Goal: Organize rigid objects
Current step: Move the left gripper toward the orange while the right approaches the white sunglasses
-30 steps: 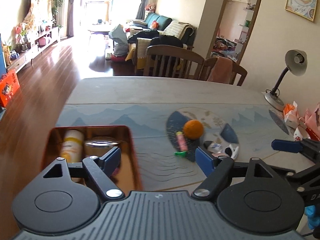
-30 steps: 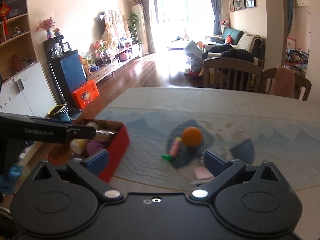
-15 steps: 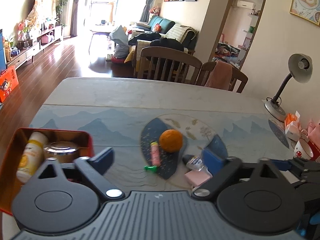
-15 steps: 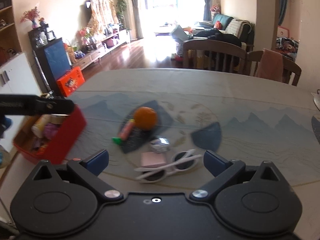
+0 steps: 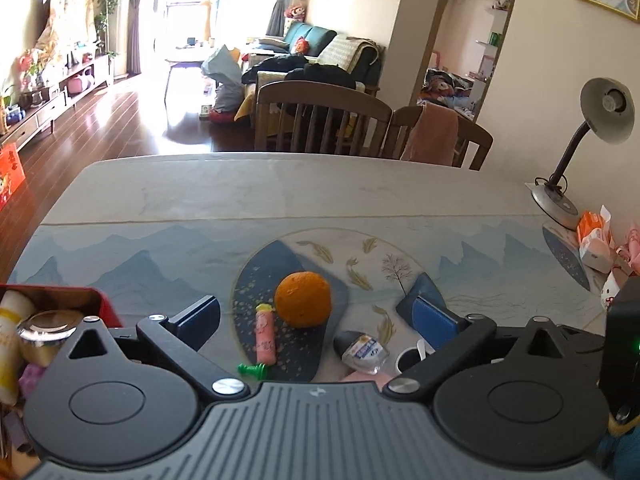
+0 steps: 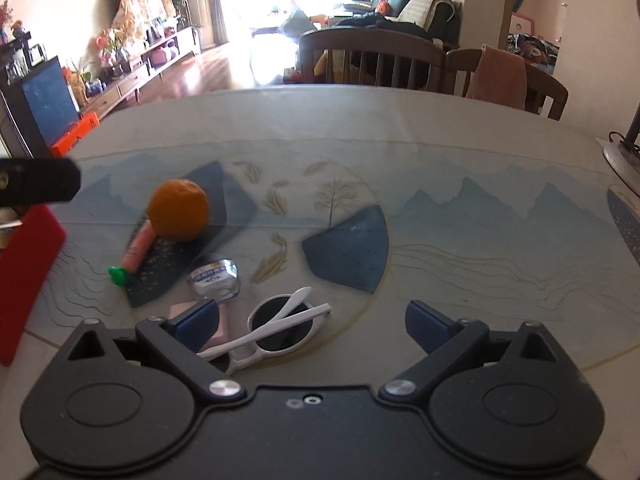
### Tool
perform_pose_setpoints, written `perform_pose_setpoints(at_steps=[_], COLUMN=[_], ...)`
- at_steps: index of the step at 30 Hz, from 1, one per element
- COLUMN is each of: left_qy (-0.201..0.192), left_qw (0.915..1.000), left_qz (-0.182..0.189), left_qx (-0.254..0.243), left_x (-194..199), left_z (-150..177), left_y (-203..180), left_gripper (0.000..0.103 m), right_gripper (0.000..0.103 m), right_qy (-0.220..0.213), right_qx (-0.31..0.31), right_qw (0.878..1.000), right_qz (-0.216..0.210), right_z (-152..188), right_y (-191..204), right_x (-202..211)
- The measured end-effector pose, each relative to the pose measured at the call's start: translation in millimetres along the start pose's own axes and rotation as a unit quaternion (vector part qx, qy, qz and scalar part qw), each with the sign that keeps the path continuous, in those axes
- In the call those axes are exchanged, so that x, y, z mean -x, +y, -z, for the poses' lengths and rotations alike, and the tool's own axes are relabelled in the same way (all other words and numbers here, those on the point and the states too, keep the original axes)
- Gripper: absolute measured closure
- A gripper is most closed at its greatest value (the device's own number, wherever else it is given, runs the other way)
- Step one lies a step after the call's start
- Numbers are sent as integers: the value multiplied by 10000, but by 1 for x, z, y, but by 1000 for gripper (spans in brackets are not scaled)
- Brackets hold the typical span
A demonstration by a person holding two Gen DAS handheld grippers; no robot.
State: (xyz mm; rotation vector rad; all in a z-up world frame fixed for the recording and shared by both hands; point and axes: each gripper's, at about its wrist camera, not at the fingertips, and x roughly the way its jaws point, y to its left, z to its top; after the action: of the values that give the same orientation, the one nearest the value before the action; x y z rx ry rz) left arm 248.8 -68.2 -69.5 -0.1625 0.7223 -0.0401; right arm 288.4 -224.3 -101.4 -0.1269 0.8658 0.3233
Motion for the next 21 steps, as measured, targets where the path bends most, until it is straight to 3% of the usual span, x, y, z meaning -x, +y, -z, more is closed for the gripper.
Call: perform_pose_setpoints(at_steps=[9, 21], left_qy=[206, 339], left_qw=[9994, 9979], left_qz=[-261, -494], left_qx=[-76, -232], left_x=[-37, -79], left_z=[-1, -6], left_y=[3, 3], left_gripper=[0, 0], right_gripper=[10, 18], right_qy=[303, 572], right_qx=[-67, 111], right_qw=[9993, 9983], right_qz=[195, 9], right_z=[3, 24], right_y=[5, -1], right_x=[-15, -7])
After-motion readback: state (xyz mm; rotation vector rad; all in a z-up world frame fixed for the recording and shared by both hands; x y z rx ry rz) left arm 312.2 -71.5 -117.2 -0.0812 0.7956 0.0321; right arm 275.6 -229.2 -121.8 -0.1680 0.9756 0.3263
